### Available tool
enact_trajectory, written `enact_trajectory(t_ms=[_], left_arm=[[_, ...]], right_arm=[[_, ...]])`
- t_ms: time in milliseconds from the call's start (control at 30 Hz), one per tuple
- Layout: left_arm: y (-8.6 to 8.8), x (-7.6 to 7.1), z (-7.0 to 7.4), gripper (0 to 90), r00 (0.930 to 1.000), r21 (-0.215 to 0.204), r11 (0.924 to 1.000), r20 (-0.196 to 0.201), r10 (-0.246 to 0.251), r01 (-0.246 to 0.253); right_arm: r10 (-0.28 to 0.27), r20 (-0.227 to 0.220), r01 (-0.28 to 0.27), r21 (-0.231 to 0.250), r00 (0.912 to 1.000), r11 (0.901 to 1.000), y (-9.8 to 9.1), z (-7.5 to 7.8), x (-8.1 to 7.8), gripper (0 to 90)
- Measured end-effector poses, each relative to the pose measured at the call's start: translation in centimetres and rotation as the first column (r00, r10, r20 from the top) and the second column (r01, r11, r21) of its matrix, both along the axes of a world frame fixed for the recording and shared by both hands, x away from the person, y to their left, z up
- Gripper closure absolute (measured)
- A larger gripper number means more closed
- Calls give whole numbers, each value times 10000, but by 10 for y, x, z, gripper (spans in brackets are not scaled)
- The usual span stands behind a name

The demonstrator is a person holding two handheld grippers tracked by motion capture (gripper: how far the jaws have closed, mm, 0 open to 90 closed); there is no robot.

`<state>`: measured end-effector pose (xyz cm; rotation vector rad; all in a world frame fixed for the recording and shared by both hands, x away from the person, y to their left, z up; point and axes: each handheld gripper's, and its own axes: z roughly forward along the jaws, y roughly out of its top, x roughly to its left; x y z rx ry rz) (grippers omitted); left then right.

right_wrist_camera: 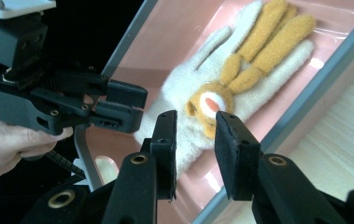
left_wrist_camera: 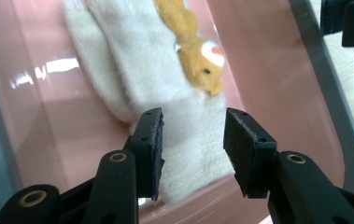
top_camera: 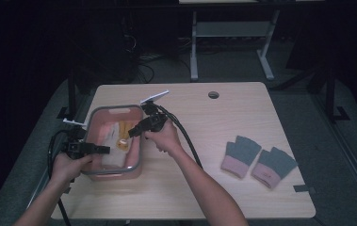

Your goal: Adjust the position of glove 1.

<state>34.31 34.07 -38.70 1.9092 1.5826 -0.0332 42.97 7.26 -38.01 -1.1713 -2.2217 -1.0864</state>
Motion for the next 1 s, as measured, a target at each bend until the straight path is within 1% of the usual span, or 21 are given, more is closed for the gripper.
enact_trajectory(t_ms=[33, 100, 133, 233, 300, 367, 433, 467, 533, 567, 700, 800, 833, 900, 967, 1000], left_arm=[[0, 0, 1, 588, 10000, 8, 10000, 47, 34, -35], [-1, 1, 1, 596, 10000, 78, 9999, 58, -66, 65], [-2, 1, 1, 603, 9998, 207, 9997, 104, -164, 162], [-7, 2, -4, 618, 9995, 302, 9991, -112, -285, 288], [-9, 4, -9, 622, 9989, 563, 9977, -313, -351, 369], [-11, 5, -12, 622, 9985, 764, 9963, -392, -375, 404], [-11, 6, -15, 621, 9969, 1127, 9916, -531, -582, 639], [-11, 7, -16, 618, 9967, 1187, 9909, -569, -571, 635], [-11, 7, -16, 616, 9970, 1138, 9918, -585, -514, 578], [-11, 7, -16, 615, 9970, 1160, 9913, -530, -570, 629], [-10, 5, -10, 585, 9980, 781, 9952, -283, -574, 594], [-12, 4, -6, 576, 9981, 569, 9965, -69, -609, 612], [-12, 3, -5, 570, 9983, 422, 9974, 9, -583, 582], [-13, 2, -1, 564, 9974, 388, 9968, 163, -699, 692], [-15, 2, 3, 551, 9974, 117, 9978, 315, -655, 652], [-15, 1, 5, 547, 9970, 104, 9977, 362, -679, 676]], right_arm=[[7, 51, -7, 8, 10000, 10000, -2, 1, 0, 689], [-29, 59, 29, 68, 10000, 10000, -4, 2, -1, 689], [-37, 86, 36, 113, 10000, 9999, -6, 3, -1, 689], [-78, 74, 77, 118, 9999, 9999, -9, 3, -2, 688], [-116, 44, 116, 158, 9999, 9998, -11, 3, -3, 688], [-105, 76, 104, 160, 9999, 9998, -13, 3, -3, 687], [-99, 103, 97, 177, 9999, 9998, -15, 3, -3, 685], [-106, 87, 105, 201, 9999, 9997, -15, 3, -4, 684], [-124, 64, 123, 280, 9999, 9995, -16, 3, -4, 684], [-114, 88, 111, 316, 9999, 9994, -16, 3, -4, 683], [-114, 100, 110, 379, 9999, 9992, -18, 5, -5, 678], [-163, 130, 158, 390, 9998, 9991, -21, 6, -5, 674], [-168, 144, 161, 436, 9998, 9989, -22, 6, -5, 672], [-193, 169, 185, 459, 9997, 9988, -24, 6, -5, 668], [-236, 153, 229, 455, 9996, 9987, -27, 6, -6, 664], [-254, 145, 246, 482, 9996, 9985, -28, 6, -6, 662]])
